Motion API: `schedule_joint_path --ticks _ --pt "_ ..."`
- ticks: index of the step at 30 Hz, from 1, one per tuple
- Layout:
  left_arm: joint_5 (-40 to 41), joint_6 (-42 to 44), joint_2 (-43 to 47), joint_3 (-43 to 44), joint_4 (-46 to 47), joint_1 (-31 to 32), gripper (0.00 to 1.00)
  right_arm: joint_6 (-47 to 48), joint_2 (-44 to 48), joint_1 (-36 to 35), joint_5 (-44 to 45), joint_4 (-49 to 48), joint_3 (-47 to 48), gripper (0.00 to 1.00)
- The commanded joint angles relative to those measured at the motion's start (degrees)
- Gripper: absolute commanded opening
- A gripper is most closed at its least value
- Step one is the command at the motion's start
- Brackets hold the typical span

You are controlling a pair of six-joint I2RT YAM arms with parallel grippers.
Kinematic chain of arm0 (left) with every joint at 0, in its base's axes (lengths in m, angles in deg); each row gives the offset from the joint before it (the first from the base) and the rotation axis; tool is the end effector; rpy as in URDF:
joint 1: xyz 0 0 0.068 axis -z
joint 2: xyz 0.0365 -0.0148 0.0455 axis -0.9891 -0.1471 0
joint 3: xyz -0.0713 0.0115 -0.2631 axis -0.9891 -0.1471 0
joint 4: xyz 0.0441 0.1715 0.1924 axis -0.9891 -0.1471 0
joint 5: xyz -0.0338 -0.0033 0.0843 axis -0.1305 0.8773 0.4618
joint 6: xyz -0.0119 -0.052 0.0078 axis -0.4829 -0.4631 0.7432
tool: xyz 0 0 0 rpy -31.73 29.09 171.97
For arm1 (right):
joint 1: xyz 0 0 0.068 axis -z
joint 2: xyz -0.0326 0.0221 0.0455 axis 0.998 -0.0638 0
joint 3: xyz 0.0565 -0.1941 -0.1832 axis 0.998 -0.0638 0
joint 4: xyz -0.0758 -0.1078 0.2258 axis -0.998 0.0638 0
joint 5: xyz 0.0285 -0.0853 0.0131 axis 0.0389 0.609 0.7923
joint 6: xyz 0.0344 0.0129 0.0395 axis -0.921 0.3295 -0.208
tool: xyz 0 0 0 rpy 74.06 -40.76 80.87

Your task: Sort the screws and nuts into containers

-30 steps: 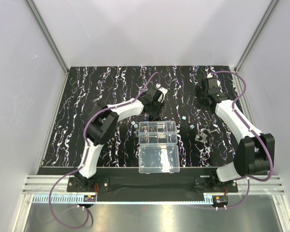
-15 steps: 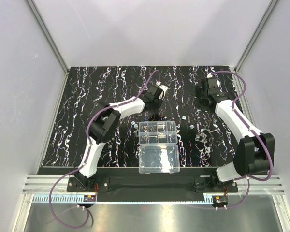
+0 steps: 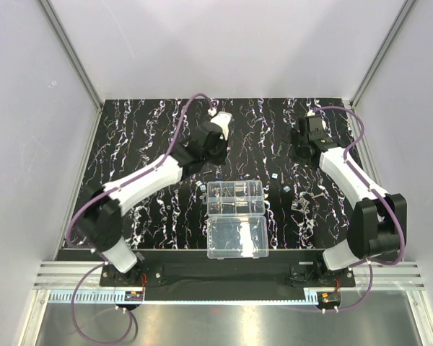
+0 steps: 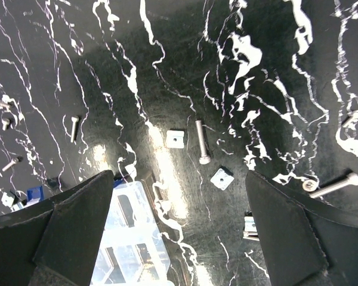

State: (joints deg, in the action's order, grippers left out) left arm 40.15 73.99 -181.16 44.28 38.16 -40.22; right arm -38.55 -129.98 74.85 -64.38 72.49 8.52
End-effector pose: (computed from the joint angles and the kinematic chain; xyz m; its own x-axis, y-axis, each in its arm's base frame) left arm 0.2928 -0.2515 0.2826 -0.5848 0.1554 -0.7961 0.4385 0.8863 -0.1490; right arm 0.3153 0.0606 0.2692 -0.7489 0.2981 -0.5918 0.2168 0.9542 0.2063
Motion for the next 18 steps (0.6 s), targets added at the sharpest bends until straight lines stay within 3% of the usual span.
schedule_joint_path --ticks 1,8,18 --pt "2.16 -3.14 4.33 -5.51 -0.82 4.81 0.02 -0.30 -0.97 0.15 -1.74 -1.94 2.23 1.00" --pt "3.82 -6.48 6.80 -12.99 -0.73 14.83 0.02 -0.65 -1.76 0.15 -1.21 -1.51 1.80 1.00" --pt "5.32 -8.07 4.60 -16.24 -0.64 15.98 0.02 -0.74 -0.27 0.15 -0.51 -1.16 0.48 1.00"
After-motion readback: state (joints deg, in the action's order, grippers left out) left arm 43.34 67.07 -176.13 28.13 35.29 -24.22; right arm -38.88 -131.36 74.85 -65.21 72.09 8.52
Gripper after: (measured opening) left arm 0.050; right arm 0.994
